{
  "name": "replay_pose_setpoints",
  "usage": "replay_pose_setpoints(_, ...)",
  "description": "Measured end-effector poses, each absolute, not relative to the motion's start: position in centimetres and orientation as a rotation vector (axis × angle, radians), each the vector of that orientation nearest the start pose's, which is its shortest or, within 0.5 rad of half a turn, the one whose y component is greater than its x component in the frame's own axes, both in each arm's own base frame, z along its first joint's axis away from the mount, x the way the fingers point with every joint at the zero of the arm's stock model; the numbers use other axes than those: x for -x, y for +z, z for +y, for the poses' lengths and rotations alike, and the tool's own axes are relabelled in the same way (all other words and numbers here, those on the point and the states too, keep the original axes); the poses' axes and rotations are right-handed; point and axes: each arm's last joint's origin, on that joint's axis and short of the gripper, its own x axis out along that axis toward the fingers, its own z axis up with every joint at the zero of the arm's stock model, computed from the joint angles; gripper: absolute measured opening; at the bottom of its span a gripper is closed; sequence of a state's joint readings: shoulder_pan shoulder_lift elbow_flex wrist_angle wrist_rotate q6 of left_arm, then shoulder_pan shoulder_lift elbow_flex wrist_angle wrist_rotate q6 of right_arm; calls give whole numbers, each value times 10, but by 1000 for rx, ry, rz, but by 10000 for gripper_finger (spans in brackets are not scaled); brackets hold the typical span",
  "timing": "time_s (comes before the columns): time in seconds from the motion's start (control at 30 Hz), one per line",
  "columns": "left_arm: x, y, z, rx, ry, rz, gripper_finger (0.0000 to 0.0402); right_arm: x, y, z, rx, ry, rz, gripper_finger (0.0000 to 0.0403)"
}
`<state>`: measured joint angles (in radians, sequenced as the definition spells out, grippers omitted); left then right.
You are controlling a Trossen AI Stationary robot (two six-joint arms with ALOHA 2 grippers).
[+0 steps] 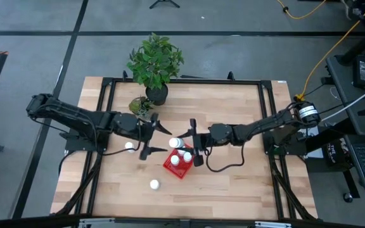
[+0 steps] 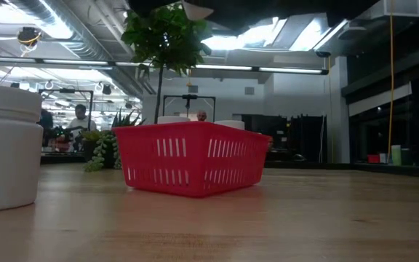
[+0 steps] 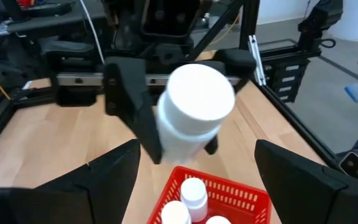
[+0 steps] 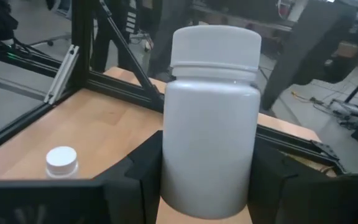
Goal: Pick and place pill bottles into a basket
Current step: Put the top right white medicine bottle into the red bin
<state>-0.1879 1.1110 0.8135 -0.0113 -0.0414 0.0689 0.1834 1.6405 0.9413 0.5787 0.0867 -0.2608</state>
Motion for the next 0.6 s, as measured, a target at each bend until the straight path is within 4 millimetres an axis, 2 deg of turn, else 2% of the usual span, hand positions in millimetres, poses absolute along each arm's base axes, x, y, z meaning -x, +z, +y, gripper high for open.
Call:
replay_pose_setpoints(0.2, -243, 296, -45, -112, -163, 301, 314, -362, 235, 53, 252, 100, 122, 163)
replay_pose_setpoints(0.4, -243, 297, -43, -108, -158, 295, 314, -390, 222, 55, 260, 140, 147, 163)
replay_pose_setpoints(0.6, -242, 295, -44, -99, -164, 313, 314, -408, 235, 60, 324, 180, 205, 163)
